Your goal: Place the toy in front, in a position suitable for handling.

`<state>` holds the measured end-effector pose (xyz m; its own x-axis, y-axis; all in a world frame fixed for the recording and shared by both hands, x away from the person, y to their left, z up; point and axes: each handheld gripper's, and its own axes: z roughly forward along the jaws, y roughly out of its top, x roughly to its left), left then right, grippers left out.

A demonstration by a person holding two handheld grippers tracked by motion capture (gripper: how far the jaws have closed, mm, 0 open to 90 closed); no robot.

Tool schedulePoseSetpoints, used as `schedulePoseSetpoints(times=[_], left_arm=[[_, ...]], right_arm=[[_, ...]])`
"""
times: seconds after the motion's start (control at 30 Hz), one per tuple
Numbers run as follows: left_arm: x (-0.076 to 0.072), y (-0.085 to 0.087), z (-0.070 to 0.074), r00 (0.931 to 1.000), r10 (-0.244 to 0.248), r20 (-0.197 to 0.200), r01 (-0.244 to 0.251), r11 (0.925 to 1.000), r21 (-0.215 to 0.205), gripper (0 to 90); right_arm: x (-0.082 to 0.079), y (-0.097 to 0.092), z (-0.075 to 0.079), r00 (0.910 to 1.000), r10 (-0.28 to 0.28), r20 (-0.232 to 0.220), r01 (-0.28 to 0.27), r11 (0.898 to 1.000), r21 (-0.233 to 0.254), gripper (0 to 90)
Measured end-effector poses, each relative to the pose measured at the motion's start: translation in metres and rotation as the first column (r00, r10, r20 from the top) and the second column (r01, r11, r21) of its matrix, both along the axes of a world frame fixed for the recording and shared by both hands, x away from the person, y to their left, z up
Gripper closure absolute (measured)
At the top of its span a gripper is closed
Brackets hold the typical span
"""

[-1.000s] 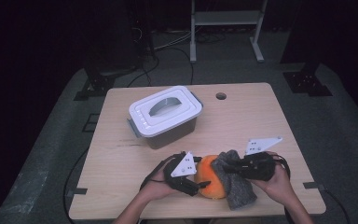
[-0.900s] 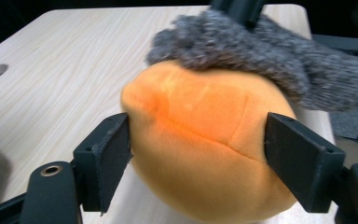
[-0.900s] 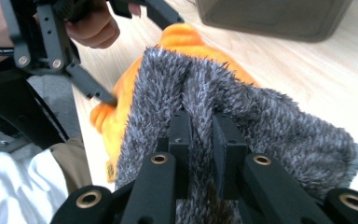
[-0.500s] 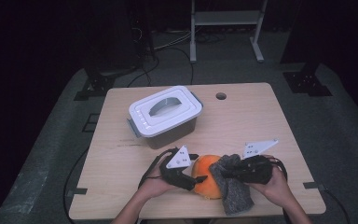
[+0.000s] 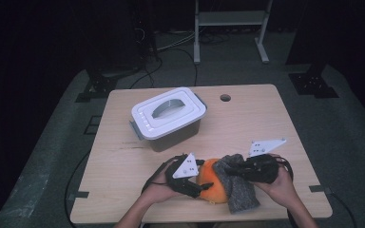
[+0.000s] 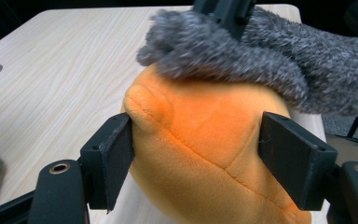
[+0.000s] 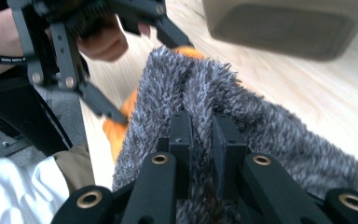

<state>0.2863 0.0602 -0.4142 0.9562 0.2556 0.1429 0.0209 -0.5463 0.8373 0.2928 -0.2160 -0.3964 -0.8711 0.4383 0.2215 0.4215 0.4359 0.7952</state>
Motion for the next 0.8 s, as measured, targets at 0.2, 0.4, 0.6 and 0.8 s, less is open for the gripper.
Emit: schedulePoseSetpoints(times=[0.2,0.4,0.6,0.8], left_arm=[[0.007,0.008,0.004,0.9985,0.035,-0.043,-0.035,0.9993,-0.007,26.1],[0.006,0.006,0.005,0.9969,0.019,-0.076,-0.021,0.9997,-0.015,26.5],[0.001,0.0,0.001,0.9975,-0.006,-0.071,0.005,0.9999,-0.016,28.3],[-0.007,-0.005,0.003,0.9986,-0.052,-0.01,0.052,0.9986,0.007,28.3]], right_arm=[[-0.003,0.001,-0.006,0.9996,0.015,-0.023,-0.015,1.0,0.009,79.3],[-0.008,0.015,-0.007,0.9973,0.07,-0.024,-0.07,0.998,-0.001,79.4],[-0.011,0.011,0.004,0.9988,0.045,0.019,-0.045,0.999,-0.001,79.3],[-0.009,0.015,0.01,0.9984,0.037,0.043,-0.038,0.999,0.01,79.1]])
